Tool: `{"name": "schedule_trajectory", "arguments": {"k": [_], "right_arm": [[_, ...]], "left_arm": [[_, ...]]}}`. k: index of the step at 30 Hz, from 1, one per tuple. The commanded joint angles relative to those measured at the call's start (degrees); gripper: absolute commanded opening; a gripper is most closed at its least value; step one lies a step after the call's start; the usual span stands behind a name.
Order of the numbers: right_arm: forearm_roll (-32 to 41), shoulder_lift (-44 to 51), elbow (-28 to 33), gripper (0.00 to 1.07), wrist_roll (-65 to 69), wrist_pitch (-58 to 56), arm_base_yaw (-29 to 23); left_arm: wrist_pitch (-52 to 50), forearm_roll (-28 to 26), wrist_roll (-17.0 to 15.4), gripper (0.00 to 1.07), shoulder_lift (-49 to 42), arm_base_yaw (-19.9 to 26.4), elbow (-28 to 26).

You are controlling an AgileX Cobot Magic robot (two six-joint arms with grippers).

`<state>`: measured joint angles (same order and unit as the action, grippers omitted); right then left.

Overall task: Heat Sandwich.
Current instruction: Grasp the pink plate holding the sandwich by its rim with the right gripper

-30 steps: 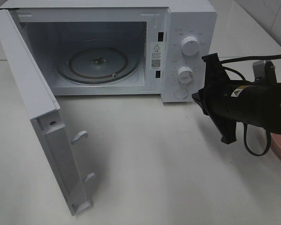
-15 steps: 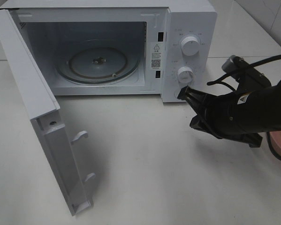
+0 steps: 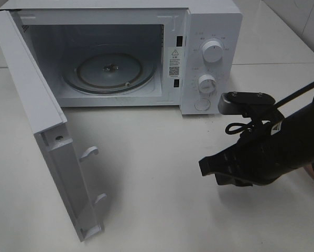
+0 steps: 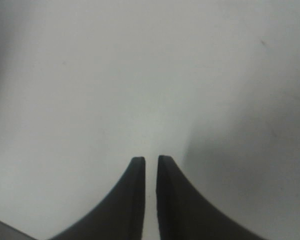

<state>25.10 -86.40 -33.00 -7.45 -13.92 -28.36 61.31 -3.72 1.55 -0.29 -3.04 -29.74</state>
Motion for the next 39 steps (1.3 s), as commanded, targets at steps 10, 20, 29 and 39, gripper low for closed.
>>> {"name": "schedule_trajectory", "arguments": {"k": [10, 20, 29, 39], "right_arm": [[-23.4, 0.5, -9.1, 0.53, 8.5, -23.2, 0.4], [-30.1, 0.5, -10.8, 0.83, 8.3, -26.8, 1.9], [-32.1, 0.5, -10.8, 0.82, 6.9, -29.8, 8.8], [-33.3, 0.5, -10.8, 0.80, 6.8, -28.8, 17.7]], "left_arm": [[0.1, -0.2, 0.0, 1.00, -1.3, 0.1, 0.1], [0.1, -0.2, 0.0, 1.00, -1.3, 0.1, 0.1], [0.1, -0.2, 0.0, 1.00, -1.3, 0.1, 0.1], [0.1, -0.2, 0.0, 1.00, -1.3, 0.1, 0.1]]}}
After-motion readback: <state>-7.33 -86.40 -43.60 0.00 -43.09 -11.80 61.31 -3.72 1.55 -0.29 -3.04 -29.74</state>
